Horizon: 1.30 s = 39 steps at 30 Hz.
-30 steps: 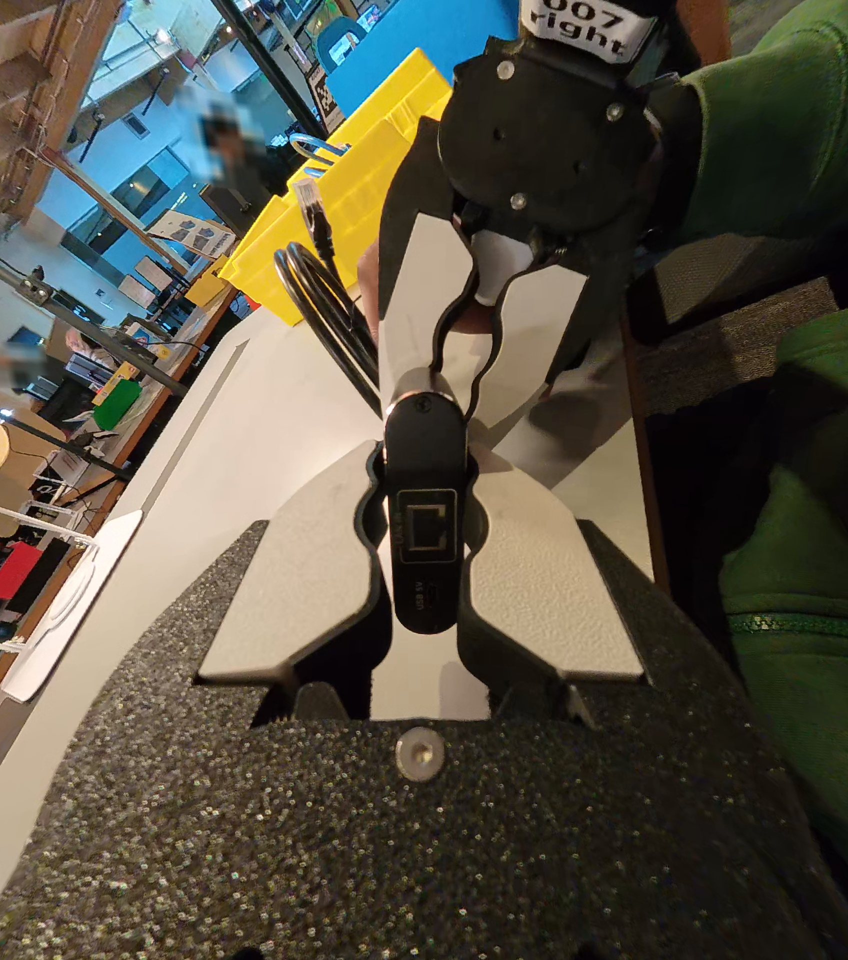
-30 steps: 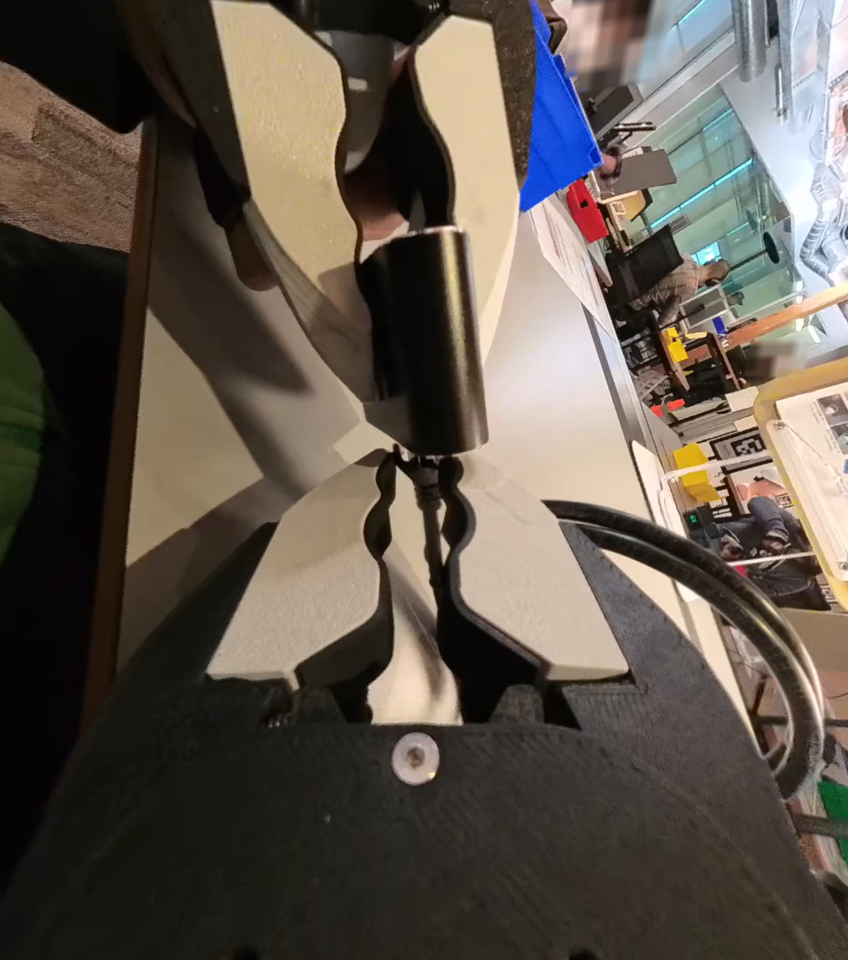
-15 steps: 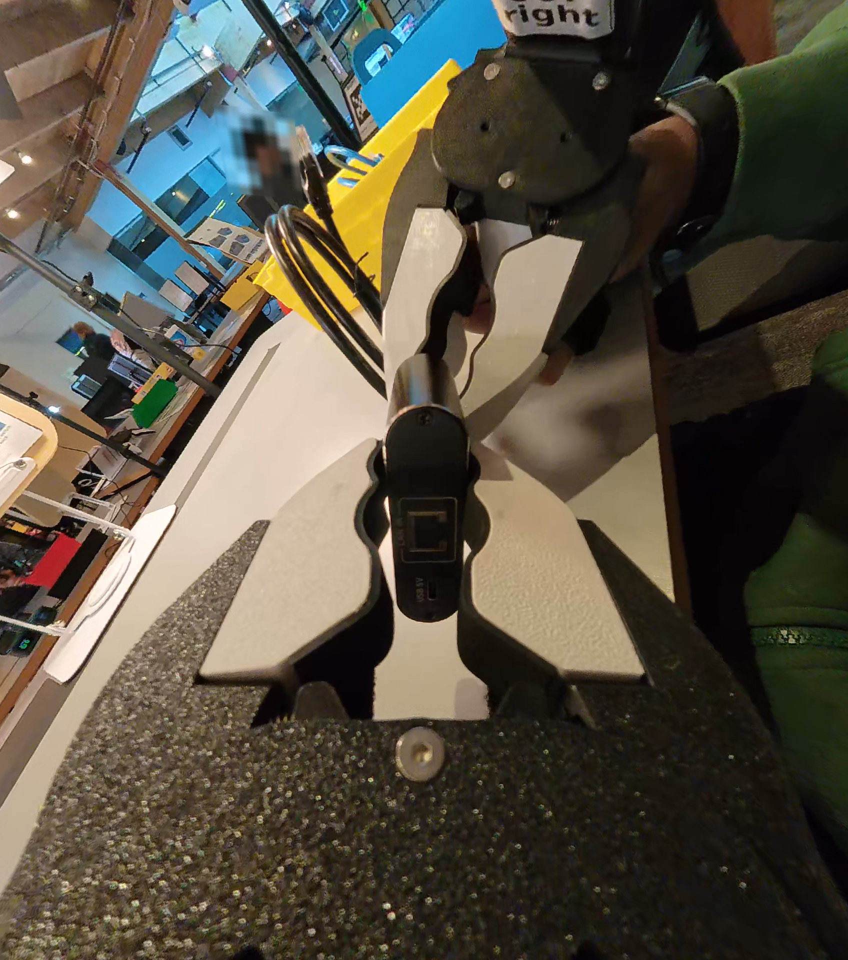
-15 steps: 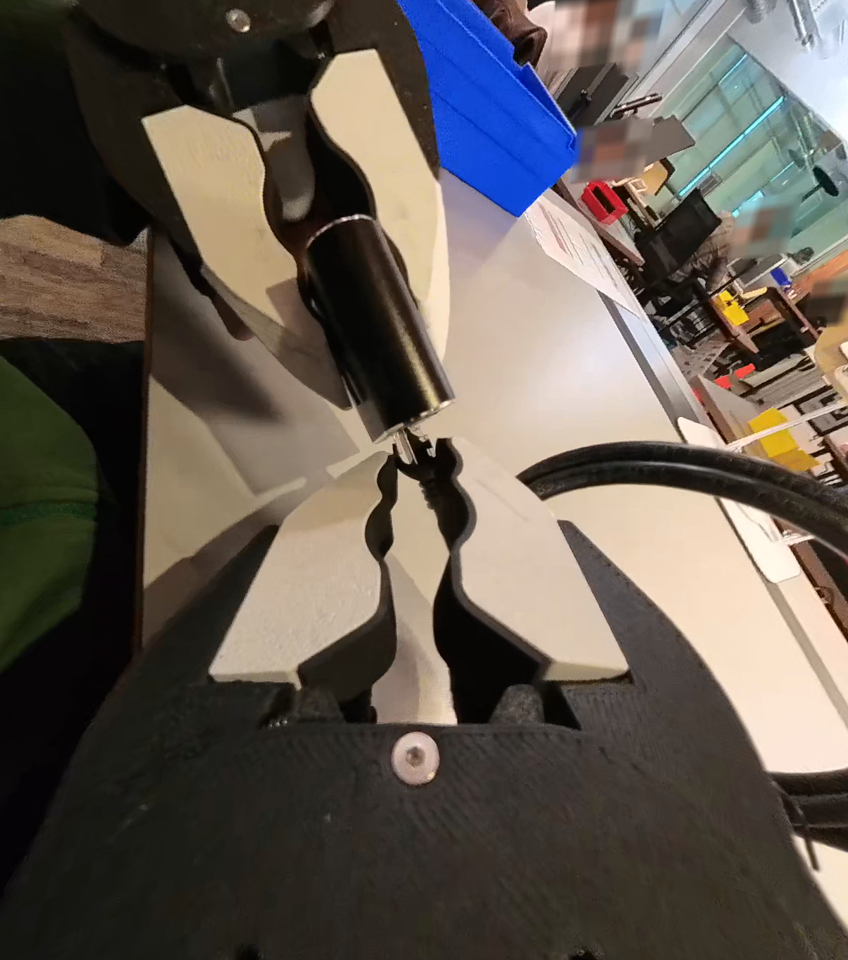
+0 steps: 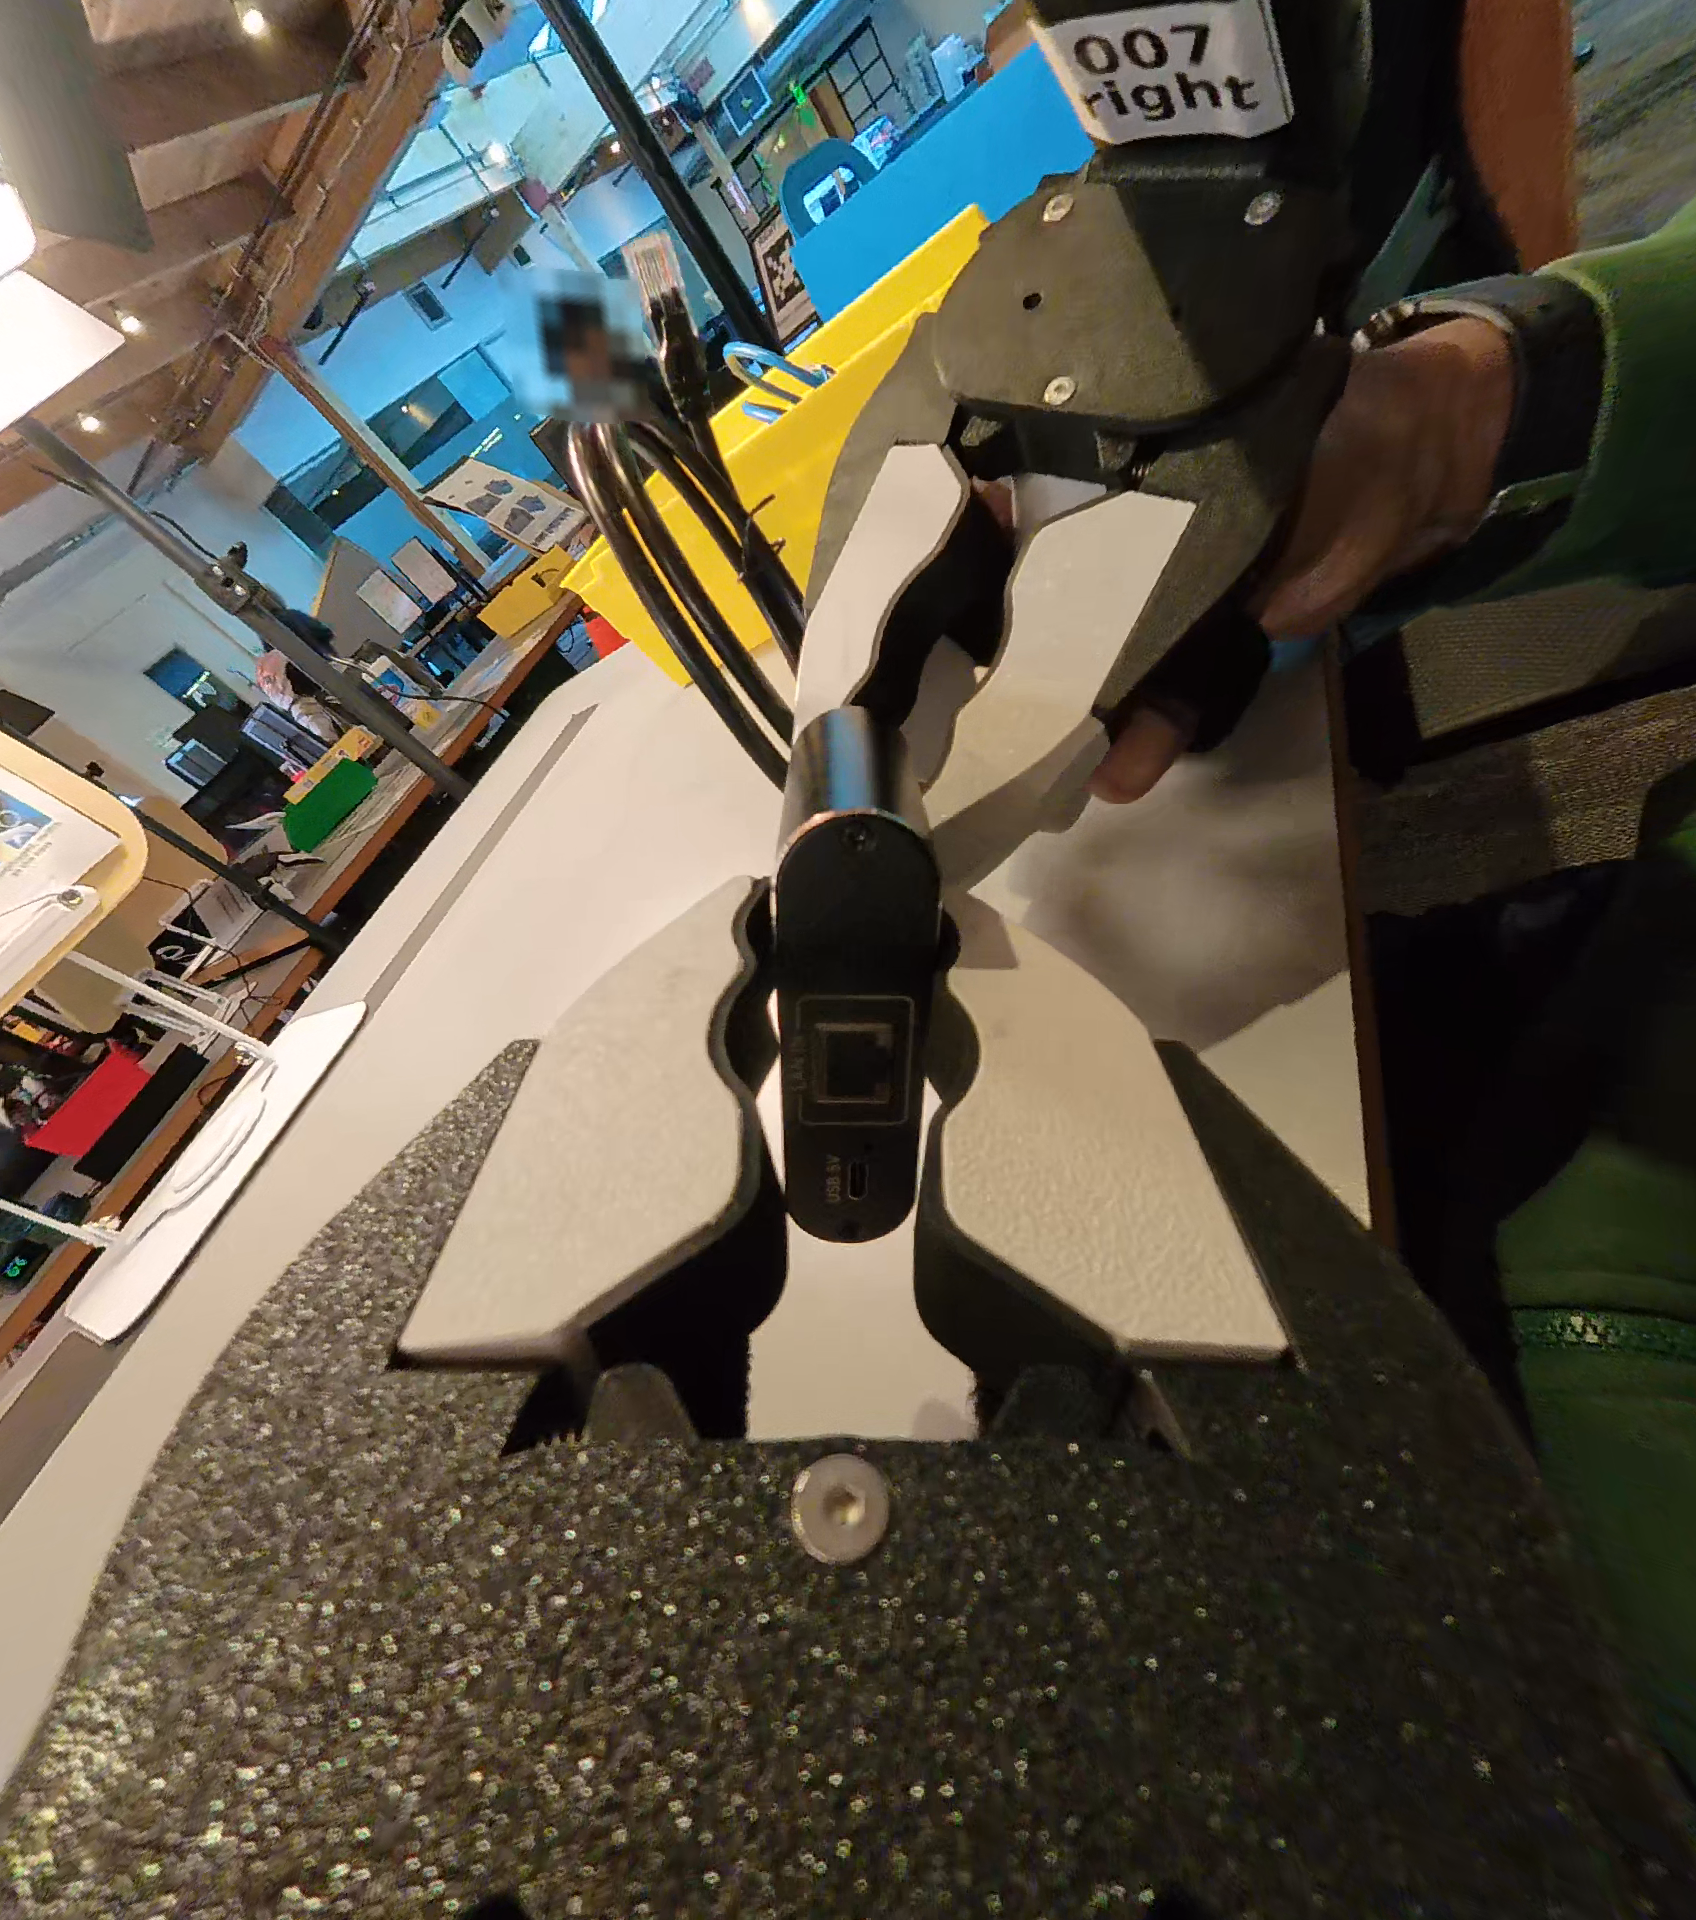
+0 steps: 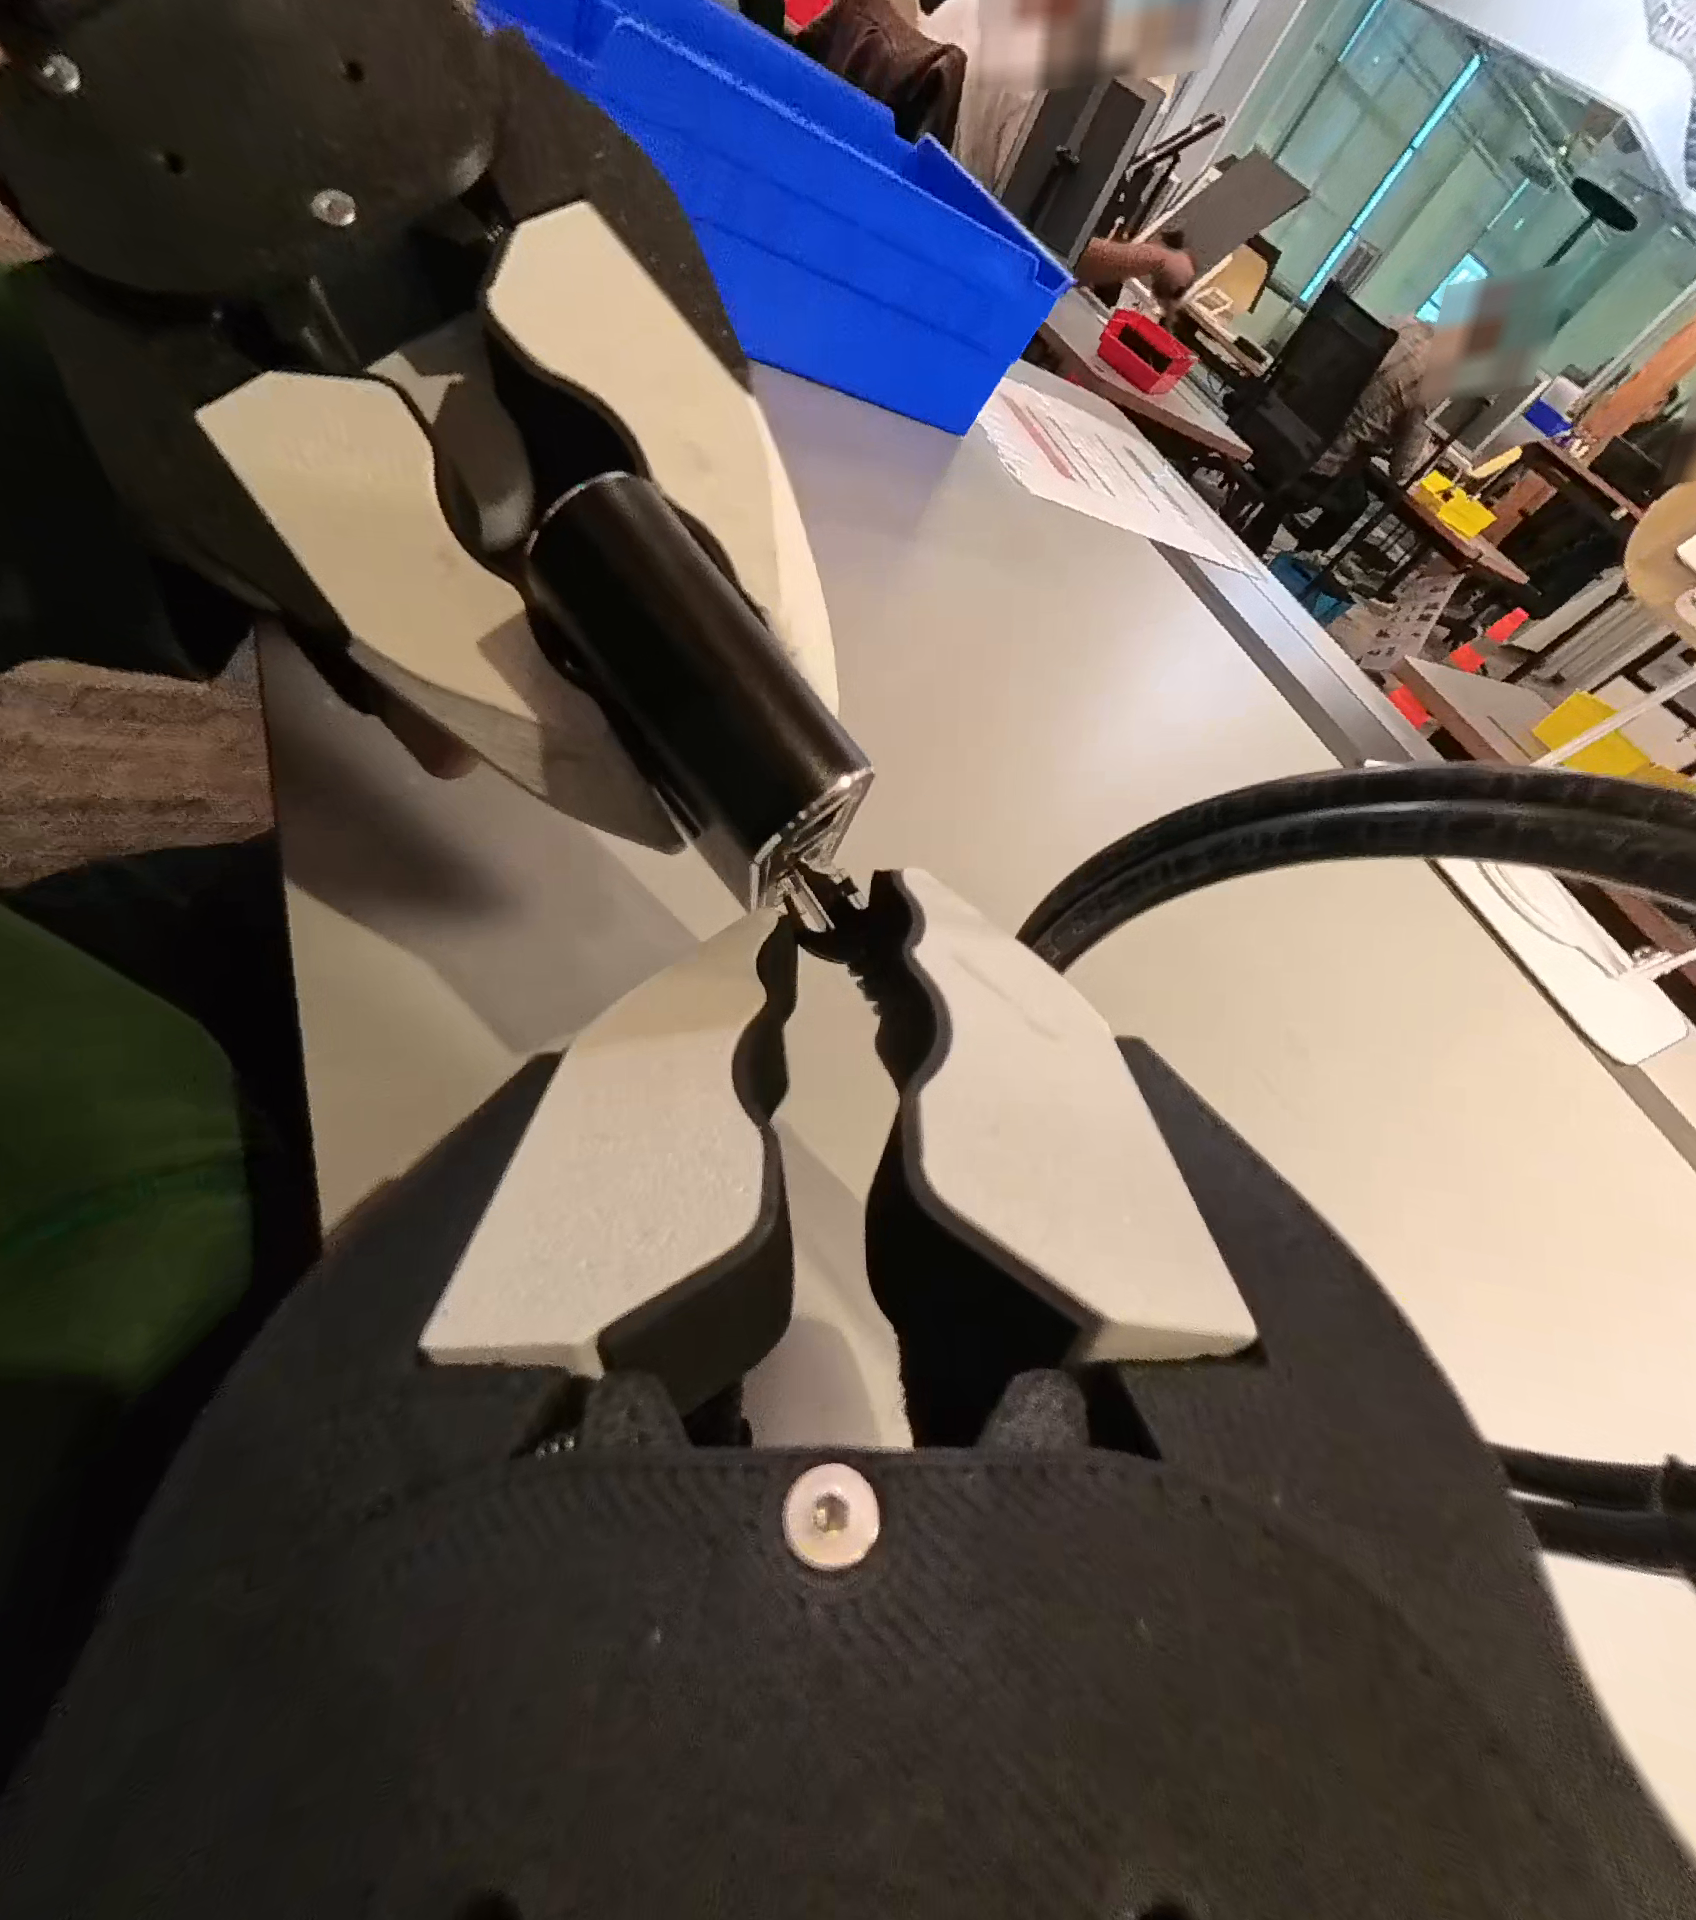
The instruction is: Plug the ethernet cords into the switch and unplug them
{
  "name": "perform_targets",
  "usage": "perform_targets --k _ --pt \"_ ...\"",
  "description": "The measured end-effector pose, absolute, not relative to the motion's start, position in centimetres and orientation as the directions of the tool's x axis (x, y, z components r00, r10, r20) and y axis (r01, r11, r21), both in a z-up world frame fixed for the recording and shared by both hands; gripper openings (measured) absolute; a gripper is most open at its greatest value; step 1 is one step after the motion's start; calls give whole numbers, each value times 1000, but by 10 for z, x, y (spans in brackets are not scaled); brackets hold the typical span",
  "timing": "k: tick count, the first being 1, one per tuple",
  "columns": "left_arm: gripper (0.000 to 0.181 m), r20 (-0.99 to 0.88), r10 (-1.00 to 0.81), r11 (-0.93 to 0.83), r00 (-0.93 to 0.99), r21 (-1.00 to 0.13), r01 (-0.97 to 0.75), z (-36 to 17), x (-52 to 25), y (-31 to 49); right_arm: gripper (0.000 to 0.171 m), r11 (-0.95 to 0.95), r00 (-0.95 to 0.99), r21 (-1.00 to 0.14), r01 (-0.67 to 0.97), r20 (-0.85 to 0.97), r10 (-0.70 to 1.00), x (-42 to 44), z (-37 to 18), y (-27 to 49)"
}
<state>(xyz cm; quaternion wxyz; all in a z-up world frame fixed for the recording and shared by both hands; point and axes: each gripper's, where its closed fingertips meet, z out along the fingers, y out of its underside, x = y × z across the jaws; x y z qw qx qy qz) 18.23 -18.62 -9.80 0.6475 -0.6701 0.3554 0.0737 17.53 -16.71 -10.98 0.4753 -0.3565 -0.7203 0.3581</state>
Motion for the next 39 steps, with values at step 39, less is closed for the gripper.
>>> perform_targets --k 39 --pt "29 -679 -345 15 648 -694 -720 -115 180 -181 14 650 -273 -750 126 603 749 174 -115 -177"
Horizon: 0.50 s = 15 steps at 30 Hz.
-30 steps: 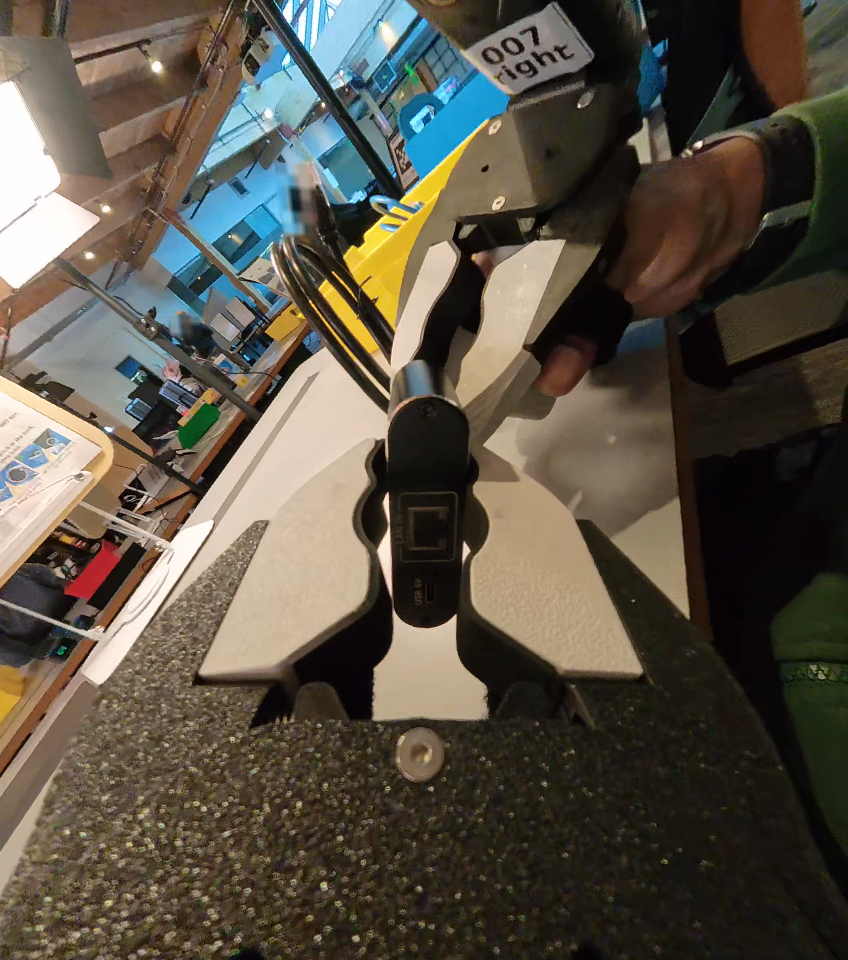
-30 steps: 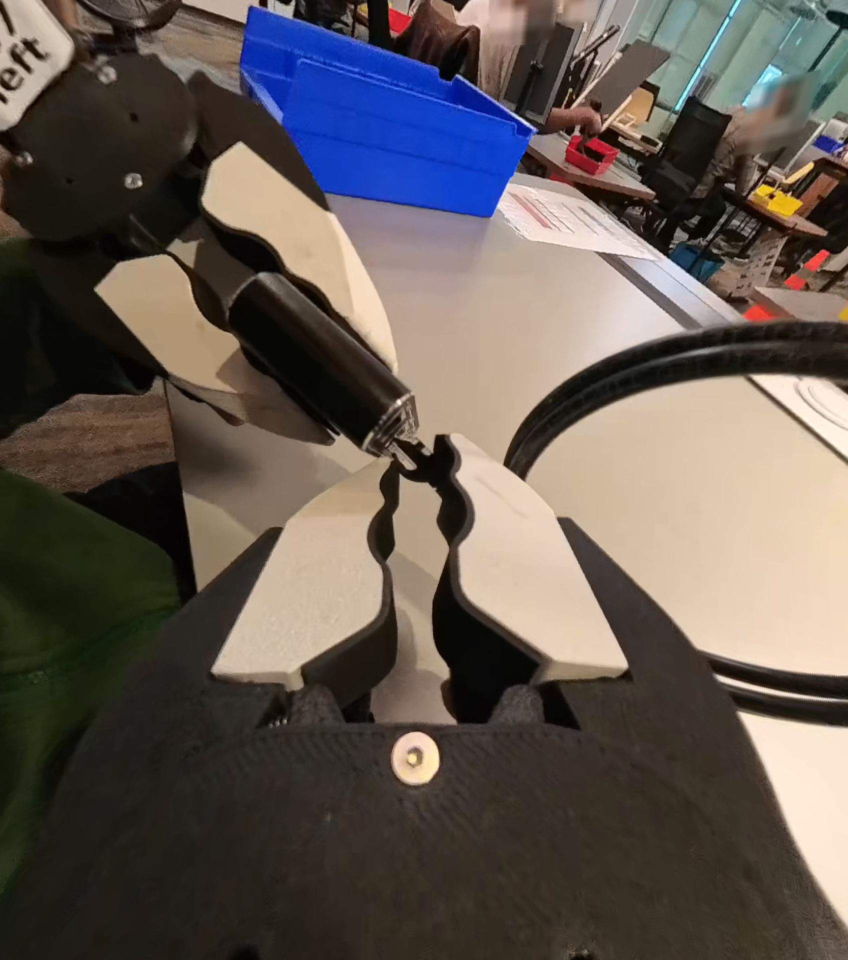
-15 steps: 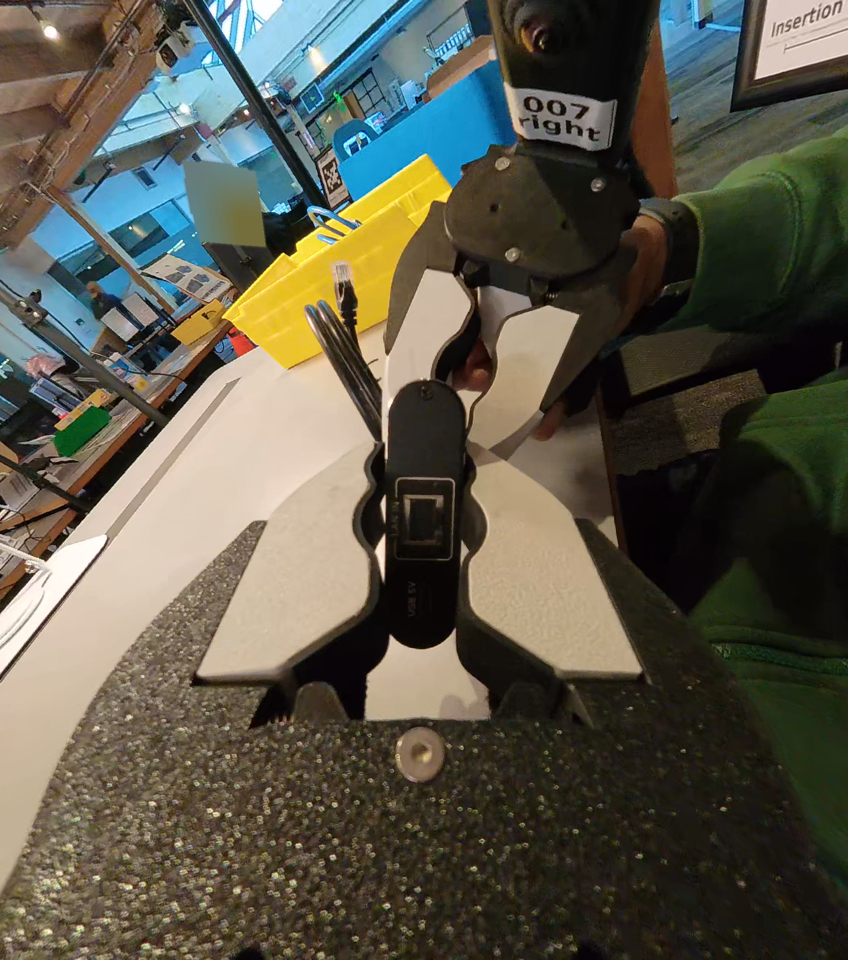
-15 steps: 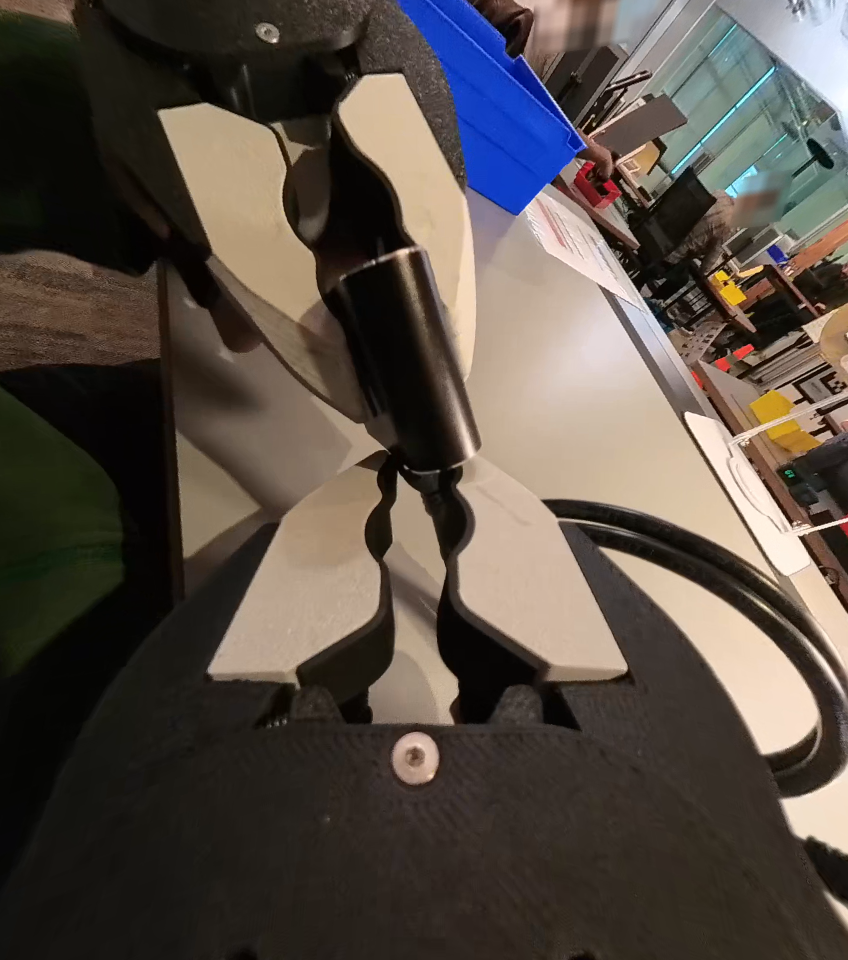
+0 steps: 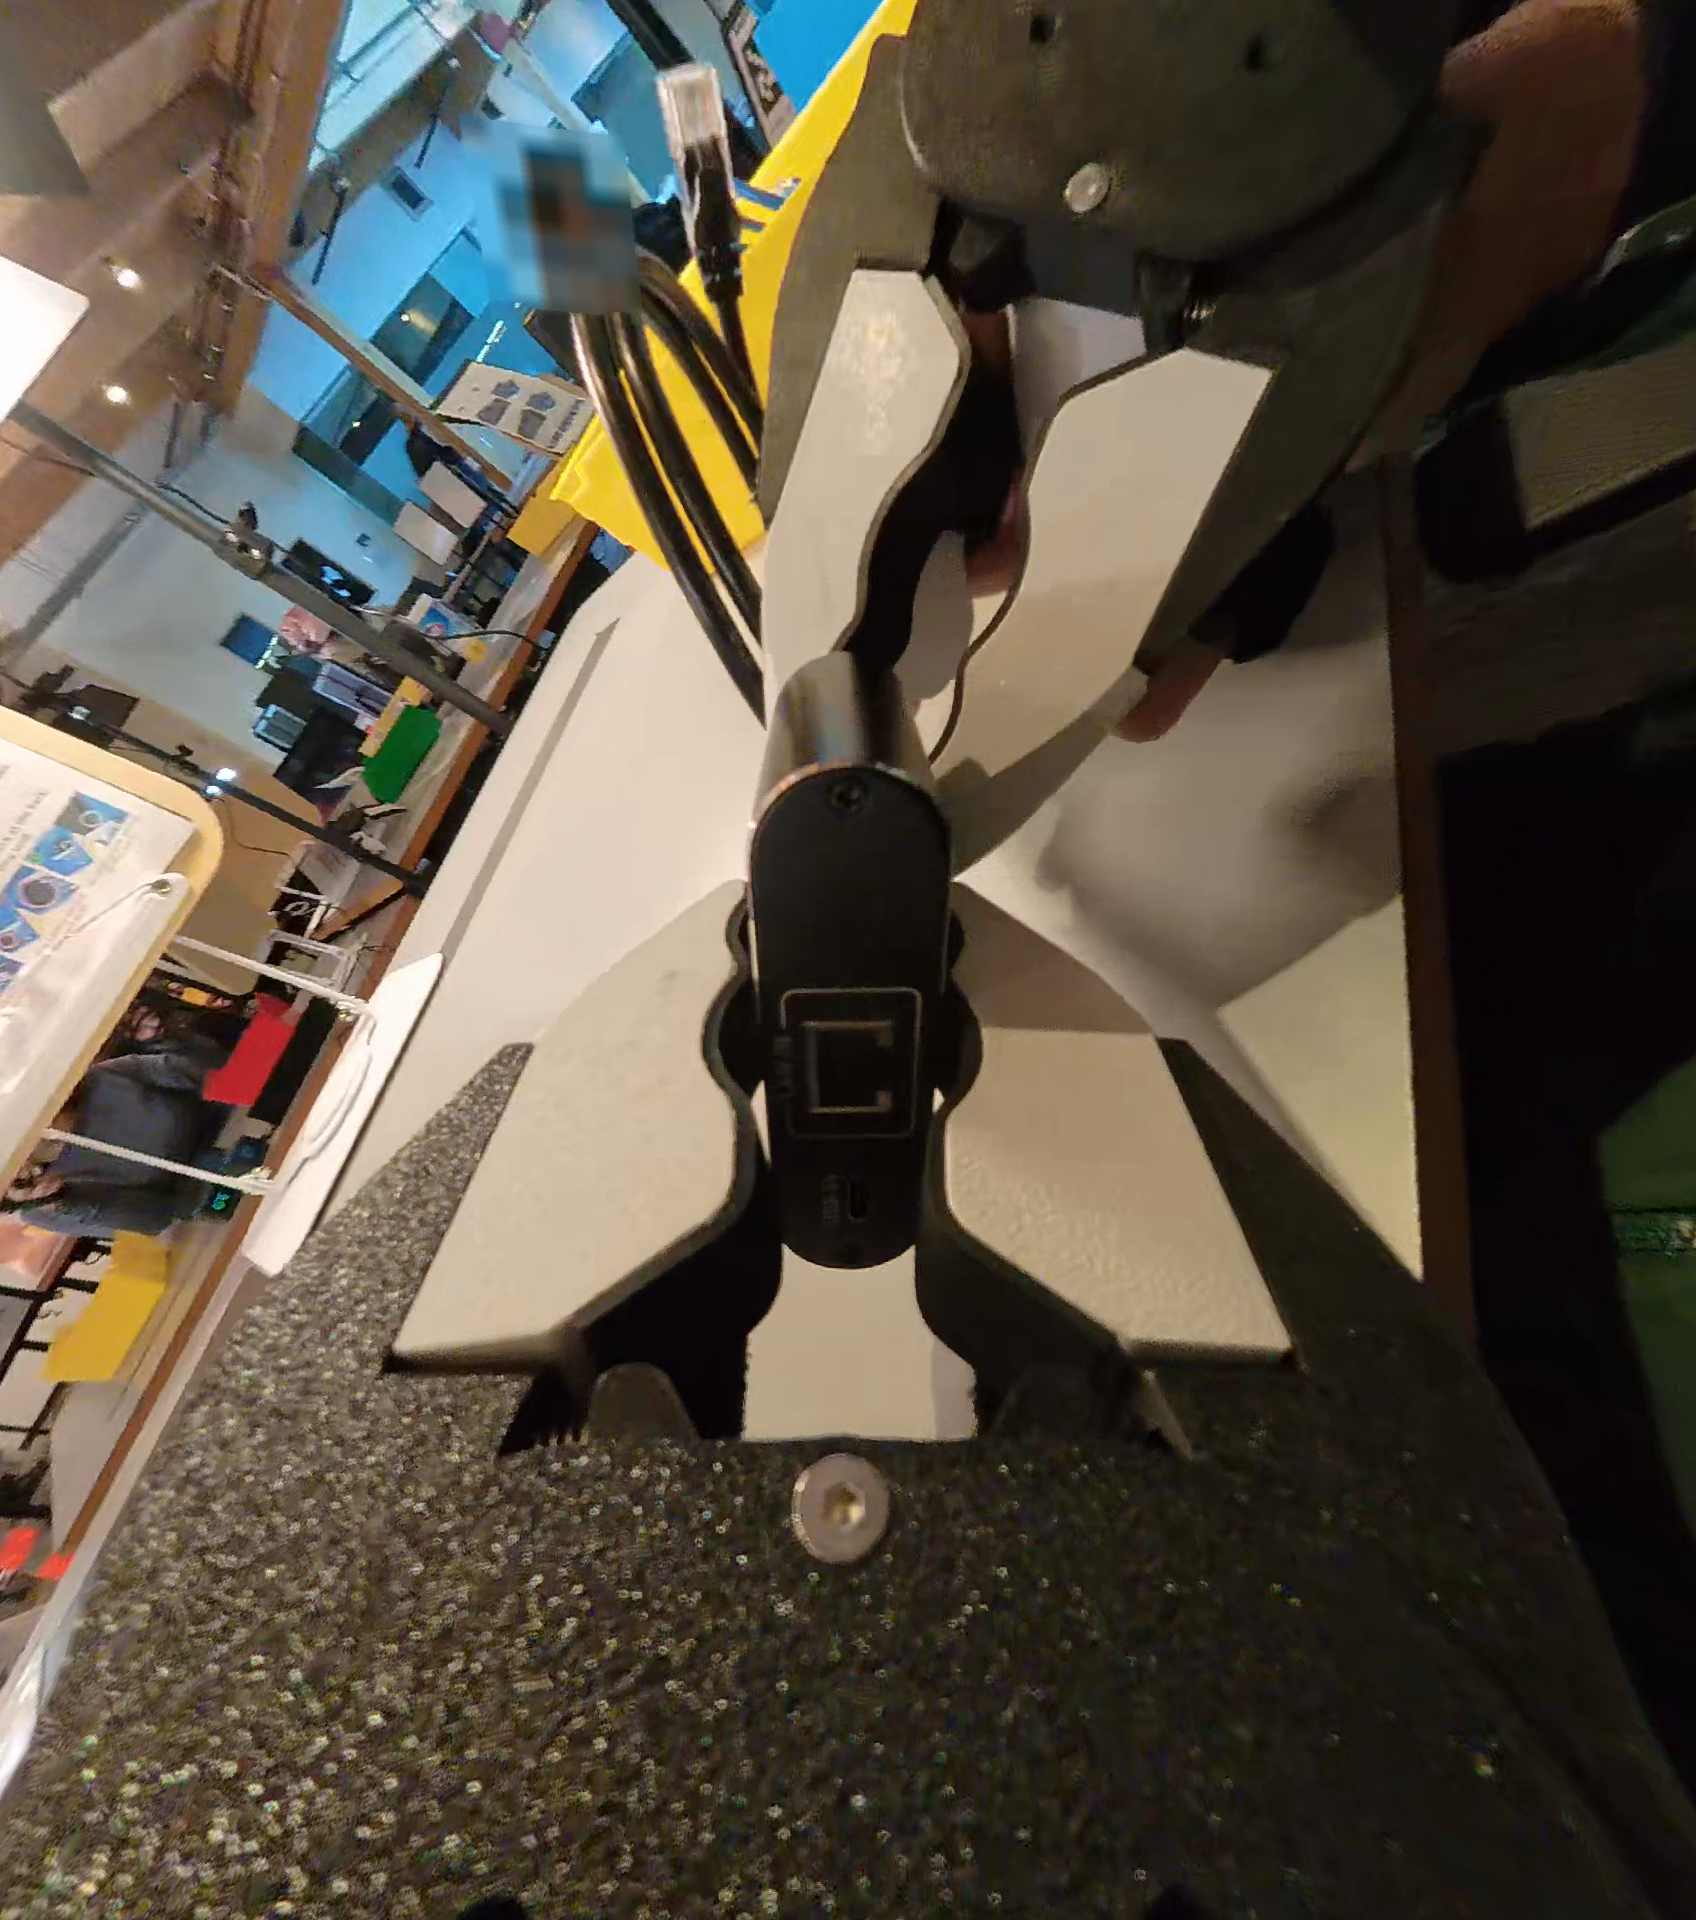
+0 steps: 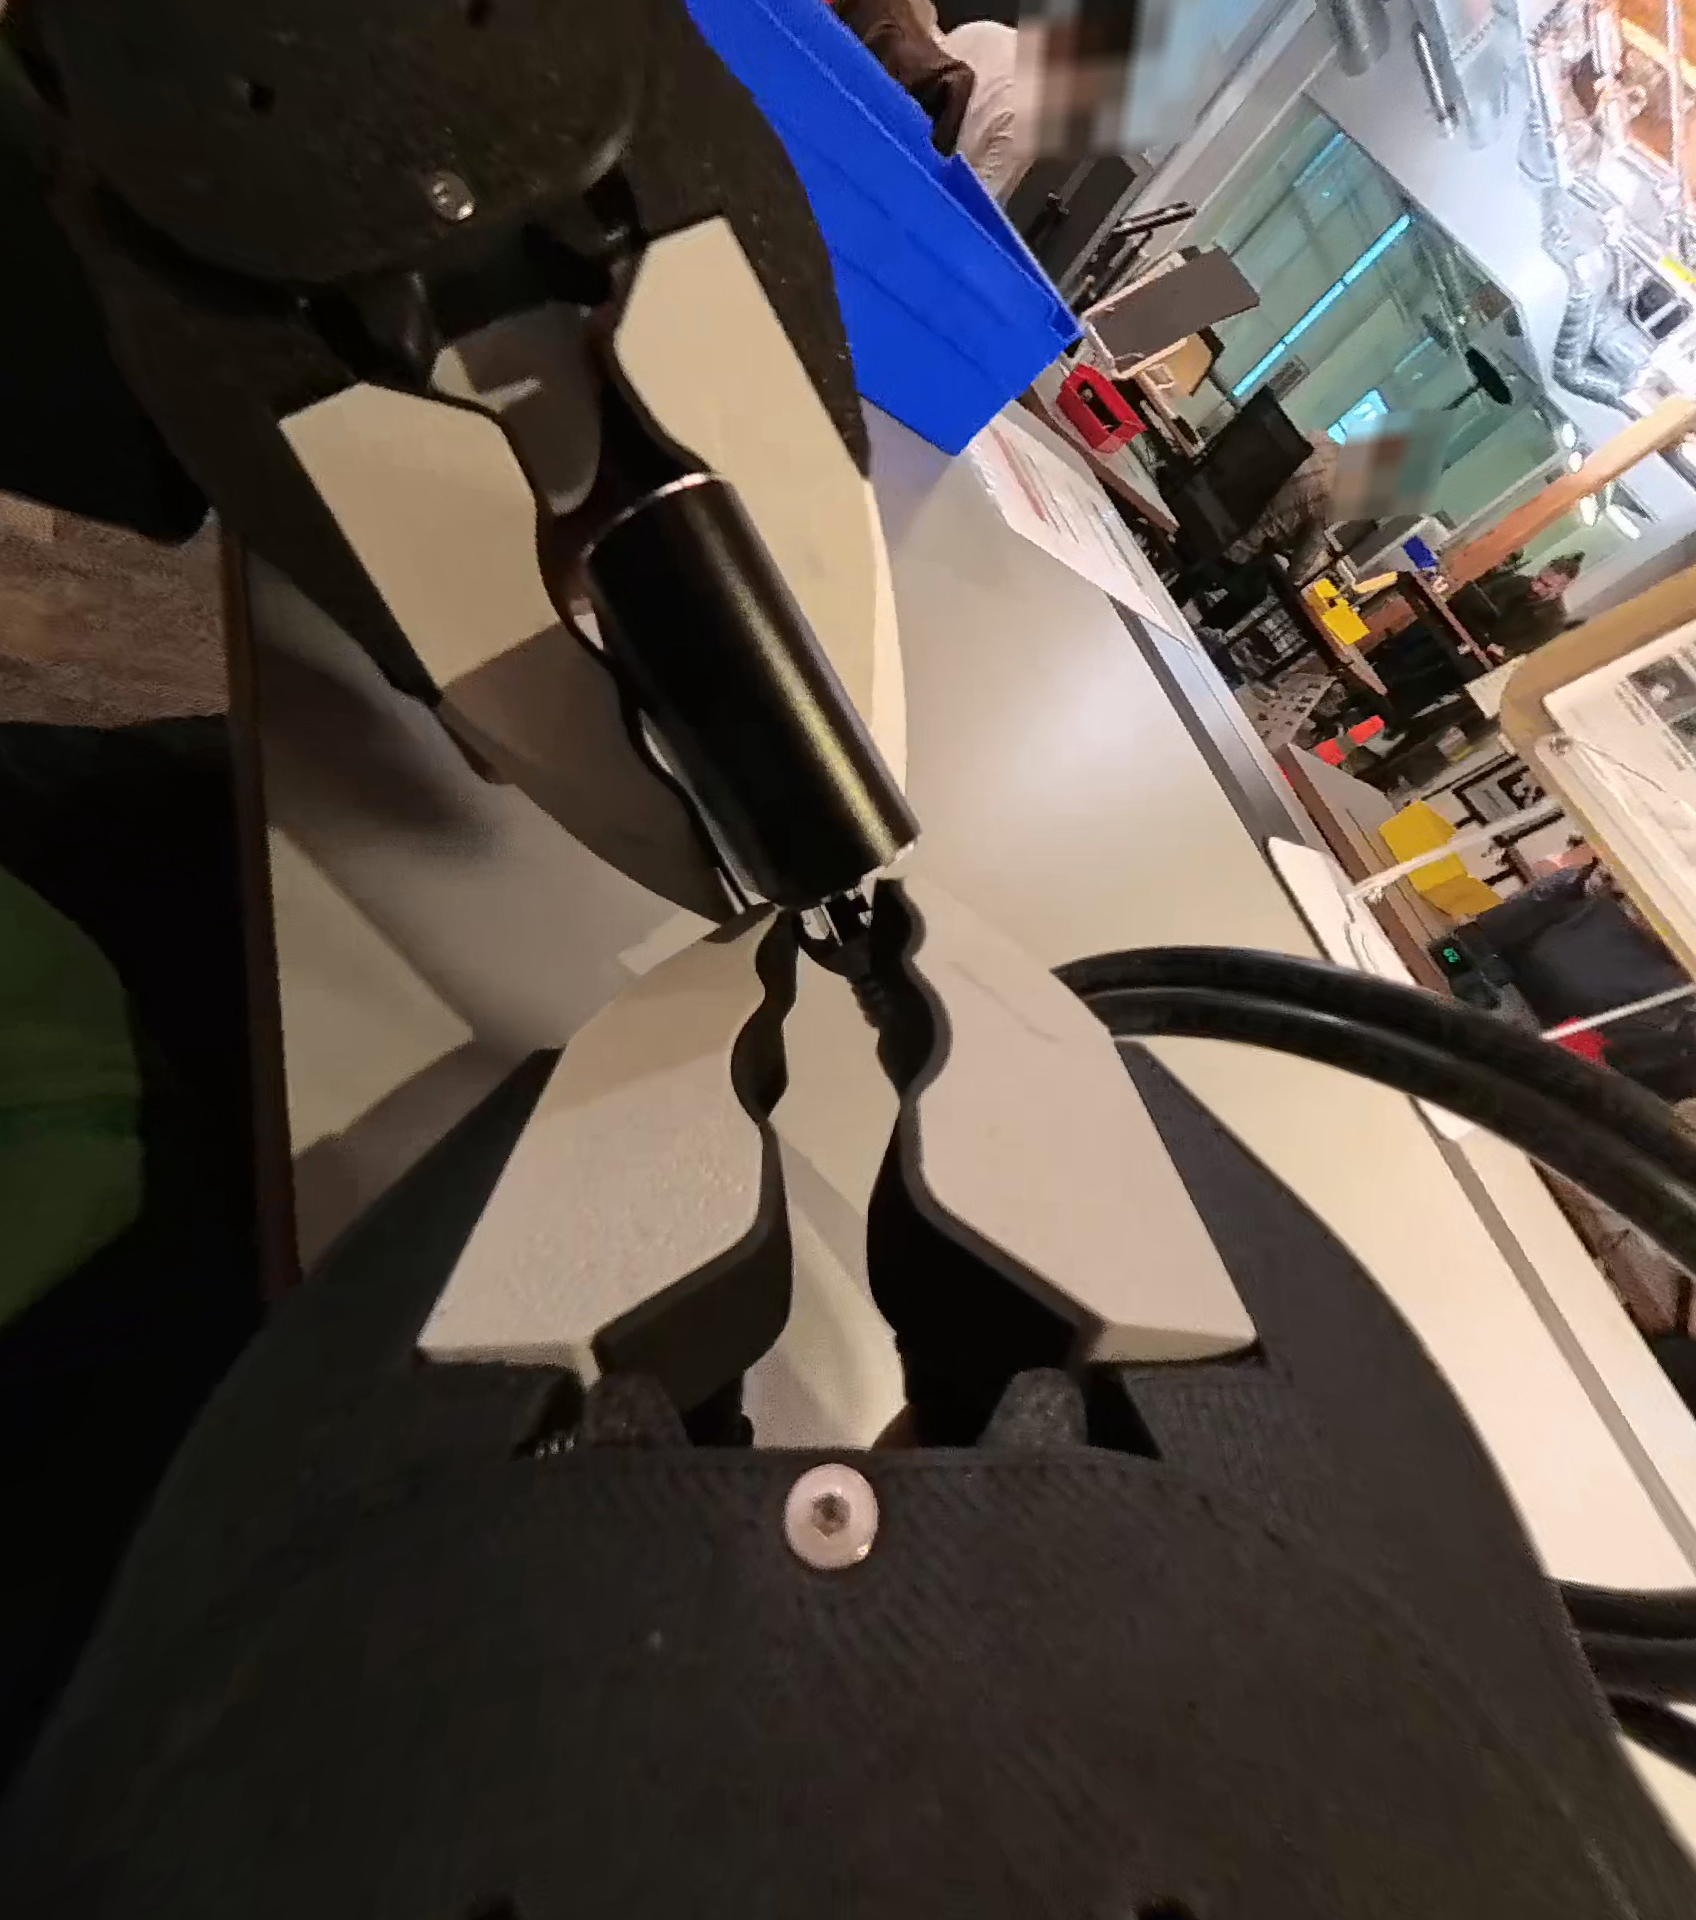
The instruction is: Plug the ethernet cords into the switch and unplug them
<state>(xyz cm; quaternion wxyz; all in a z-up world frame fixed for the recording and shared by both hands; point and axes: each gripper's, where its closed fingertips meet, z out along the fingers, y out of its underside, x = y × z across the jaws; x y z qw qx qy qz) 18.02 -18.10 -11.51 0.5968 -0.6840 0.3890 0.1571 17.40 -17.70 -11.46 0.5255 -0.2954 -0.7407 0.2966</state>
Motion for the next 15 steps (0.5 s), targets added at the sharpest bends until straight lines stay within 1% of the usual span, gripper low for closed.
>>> perform_targets --k 4,6,15 --pt "29 -674 -337 26 658 -705 -709 -111 180 -182 14 638 -258 -760 125 596 760 174 -111 -178" --pt "29 -662 -340 23 668 -716 -698 -111 179 -182 14 596 -264 -791 134 551 791 173 -110 -177" --pt "29 -612 -371 40 698 -762 -647 -108 180 -185 14 607 -269 -787 109 565 780 174 -106 -180"
